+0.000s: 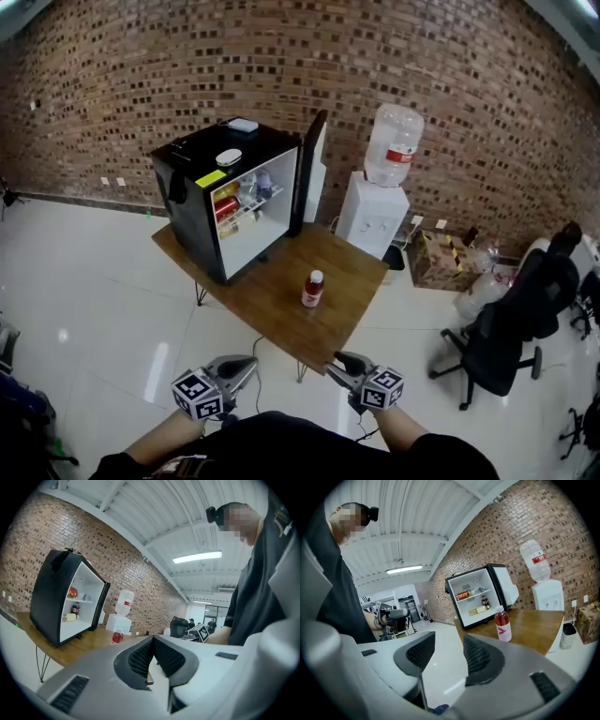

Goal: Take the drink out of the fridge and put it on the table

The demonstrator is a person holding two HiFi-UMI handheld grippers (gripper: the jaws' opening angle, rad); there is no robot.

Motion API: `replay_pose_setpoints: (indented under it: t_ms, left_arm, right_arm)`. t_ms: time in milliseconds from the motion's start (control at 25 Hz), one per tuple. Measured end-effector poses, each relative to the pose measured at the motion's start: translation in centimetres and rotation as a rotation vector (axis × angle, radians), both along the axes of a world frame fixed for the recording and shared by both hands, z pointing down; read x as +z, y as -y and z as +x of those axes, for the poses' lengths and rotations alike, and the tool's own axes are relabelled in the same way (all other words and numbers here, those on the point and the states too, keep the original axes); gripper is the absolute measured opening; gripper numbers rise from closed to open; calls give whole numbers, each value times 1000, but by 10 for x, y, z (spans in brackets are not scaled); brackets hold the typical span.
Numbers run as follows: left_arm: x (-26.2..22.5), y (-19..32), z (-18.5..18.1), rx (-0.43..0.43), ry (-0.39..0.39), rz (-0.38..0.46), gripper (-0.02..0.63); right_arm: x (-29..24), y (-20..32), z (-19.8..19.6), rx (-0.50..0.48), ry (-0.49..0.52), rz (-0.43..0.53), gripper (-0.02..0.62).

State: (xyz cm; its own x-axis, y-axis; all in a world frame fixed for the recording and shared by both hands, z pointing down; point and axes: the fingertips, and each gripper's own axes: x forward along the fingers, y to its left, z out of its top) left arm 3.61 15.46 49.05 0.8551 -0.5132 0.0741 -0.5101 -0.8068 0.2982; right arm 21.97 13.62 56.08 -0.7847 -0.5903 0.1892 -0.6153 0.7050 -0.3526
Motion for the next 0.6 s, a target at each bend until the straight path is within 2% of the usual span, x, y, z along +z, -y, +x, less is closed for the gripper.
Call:
replay_pose_setpoints:
  t_ms: [120, 320, 360, 560, 600]
  left_arm:
    - [2, -11, 11, 9, 0, -11, -3]
    - [-7, -19, 3, 75, 5, 32, -3]
    - [-9, -21, 0, 93, 10, 41, -3]
    - [-25, -35, -14, 184, 15, 113, -3]
    - [-27, -38, -17, 191, 12, 119, -3]
  right_arm:
    - [-4, -14, -4, -14, 22, 4, 179]
    - [-25, -37, -34, -7, 41, 52, 177]
    - [-30, -42, -40, 10, 49, 58, 153]
    - [-53, -65, -76, 69, 89, 110, 131]
    - [-57, -70, -82, 71, 85, 123, 101]
